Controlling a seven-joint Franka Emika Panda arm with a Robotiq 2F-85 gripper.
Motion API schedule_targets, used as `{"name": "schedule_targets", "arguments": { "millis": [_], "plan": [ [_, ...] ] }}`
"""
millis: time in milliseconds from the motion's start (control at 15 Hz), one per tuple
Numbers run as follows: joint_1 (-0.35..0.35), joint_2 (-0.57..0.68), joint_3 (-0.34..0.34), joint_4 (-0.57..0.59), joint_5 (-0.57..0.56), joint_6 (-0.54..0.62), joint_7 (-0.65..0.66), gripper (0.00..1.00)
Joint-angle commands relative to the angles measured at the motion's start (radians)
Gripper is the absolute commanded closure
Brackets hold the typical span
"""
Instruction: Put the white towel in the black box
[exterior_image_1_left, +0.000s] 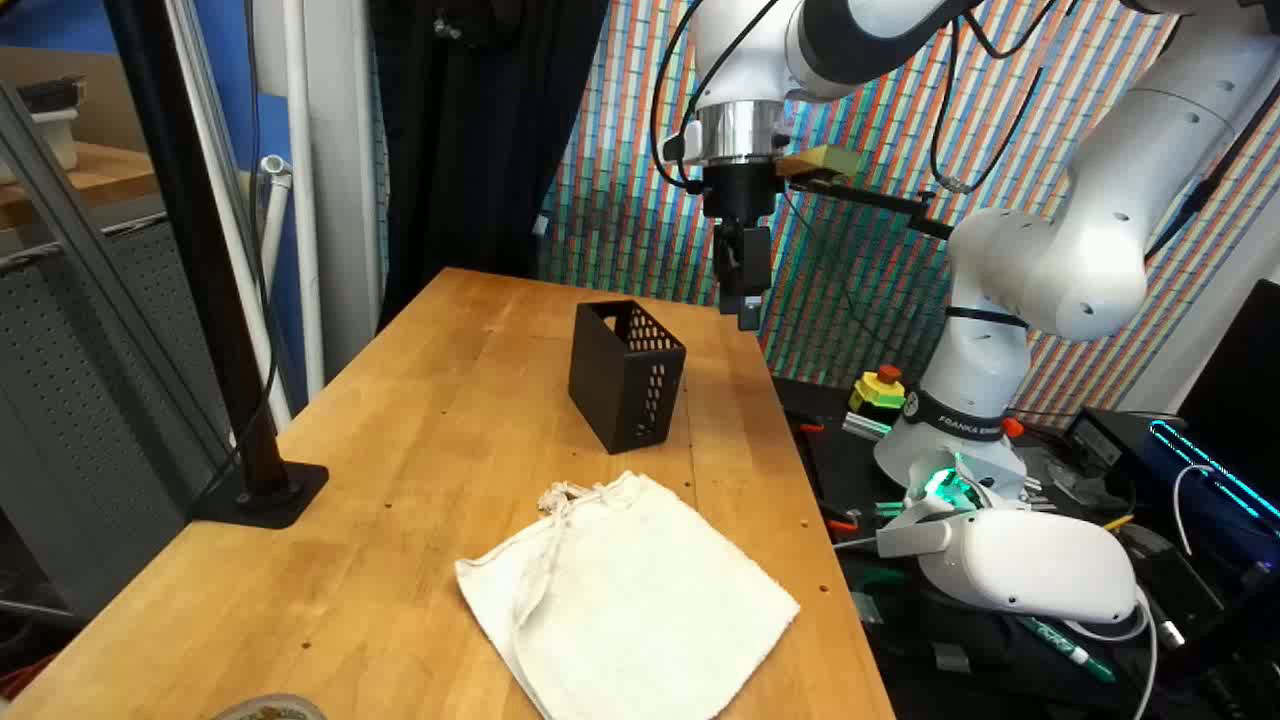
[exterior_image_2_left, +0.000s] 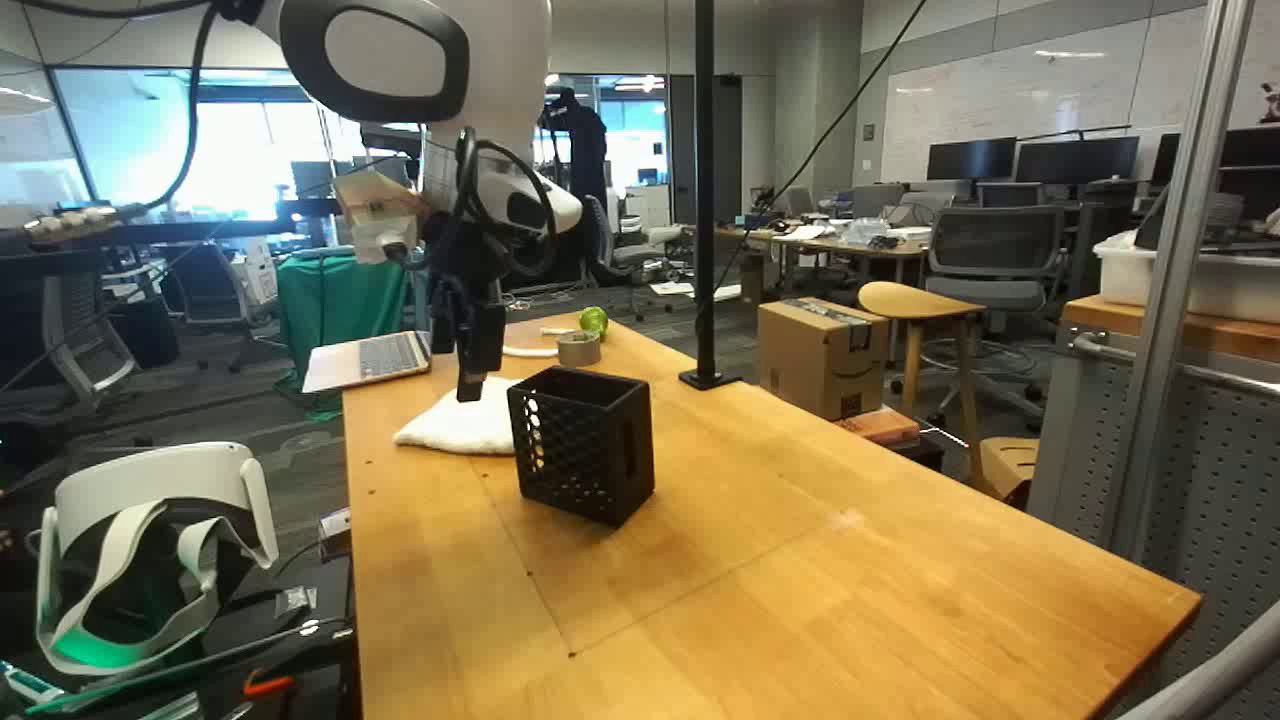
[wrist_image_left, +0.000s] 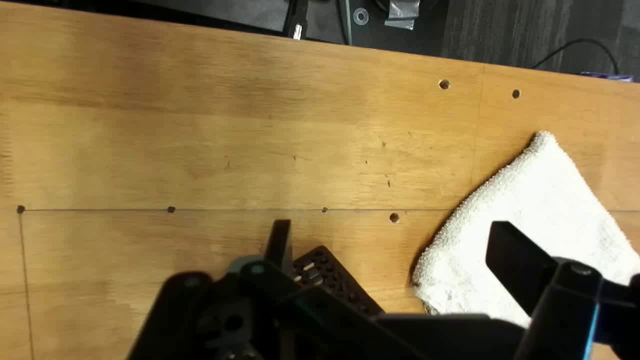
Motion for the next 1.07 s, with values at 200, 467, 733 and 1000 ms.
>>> {"name": "schedule_targets", "arguments": {
  "millis": [200,467,733,1000],
  "plan": [
    [-0.020,-0.001,0.018,0.013,0.006,-0.003,-0.005,0.00],
    [-0.020,-0.001,0.018,0.014,0.006,-0.003,-0.005,0.00],
    [-0.003,0.020,0.037,0.025,-0.015,-0.011,-0.042,0.00],
    [0.039,0.072,0.110,0.051,-0.071,-0.010,-0.118,0.00]
  ]
}}
